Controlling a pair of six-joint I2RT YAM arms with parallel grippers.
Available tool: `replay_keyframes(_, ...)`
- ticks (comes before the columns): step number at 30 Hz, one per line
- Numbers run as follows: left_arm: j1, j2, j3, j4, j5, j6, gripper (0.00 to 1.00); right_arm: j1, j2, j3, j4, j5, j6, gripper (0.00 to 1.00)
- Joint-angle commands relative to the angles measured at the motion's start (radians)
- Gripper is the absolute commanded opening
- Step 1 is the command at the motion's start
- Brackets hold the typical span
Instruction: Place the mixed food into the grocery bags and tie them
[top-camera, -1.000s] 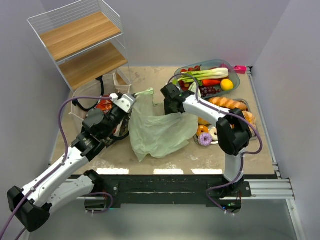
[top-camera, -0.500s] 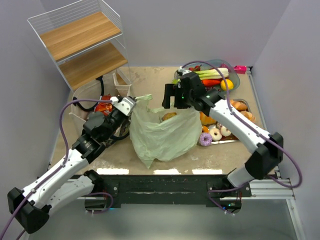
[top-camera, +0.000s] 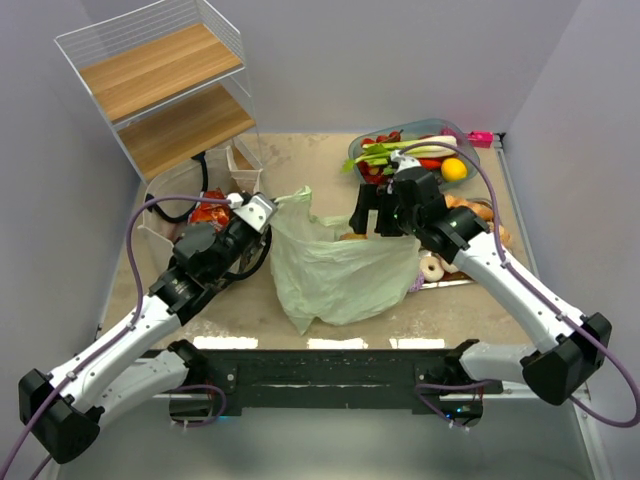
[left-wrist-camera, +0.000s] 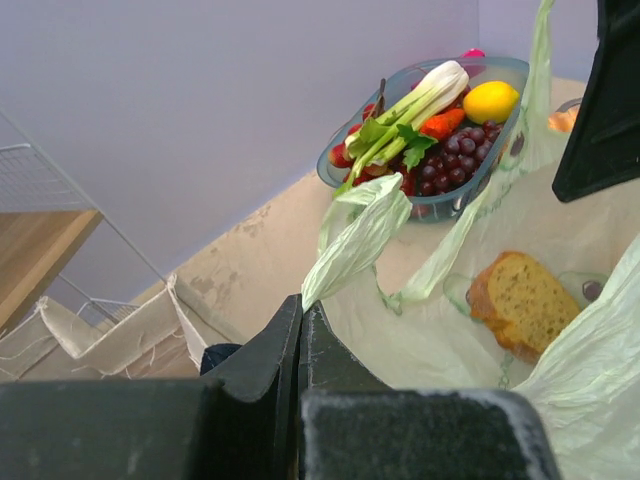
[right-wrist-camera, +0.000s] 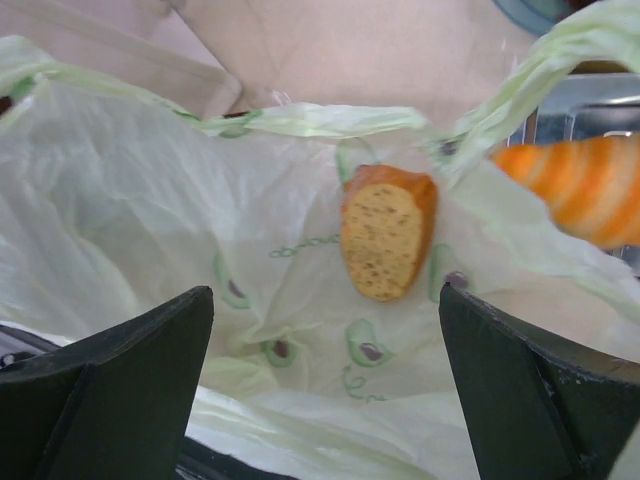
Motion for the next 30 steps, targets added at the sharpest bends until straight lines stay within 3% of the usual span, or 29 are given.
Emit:
replay_keyframes(1,-0.009,-0.003,-0.014,0.061,-0.029,-0.009,0.00,0.000,0.007,-0.035,0.084,-0.034,-0.014,0.99)
replay_keyframes(2,-0.007,-0.002,-0.016,0.063,-0.033,-0.006,0.00,-0.001,0.020,-0.041,0.112,-0.157,-0.020,0.99)
replay_keyframes(4,-0.009,0.009,-0.016,0.061,-0.032,-0.003,0.00,-0.001,0.036,-0.044,0.190,-0.252,-0.022,0.99)
replay_keyframes(11,-0.016,0.029,-0.022,0.066,0.003,-0.020,0.00,0.000,0.129,0.013,0.344,-0.385,0.055,0.99)
replay_keyframes(19,-0.022,0.084,0.000,0.043,0.014,-0.031,0.00,-0.001,0.226,0.119,0.572,-0.727,0.169,0.99)
replay_keyframes(22,-0.022,0.086,0.006,0.041,-0.007,-0.038,0.00,-0.003,0.215,0.111,0.611,-0.760,0.213,0.99)
replay_keyframes(26,-0.021,0.067,0.007,0.047,-0.009,-0.064,0.00,-0.007,0.261,0.151,0.386,-0.648,0.184,0.99)
replay_keyframes(30,-0.021,0.061,0.001,0.053,-0.036,-0.060,0.00,-0.006,0.266,0.018,0.492,-0.713,0.275,0.99)
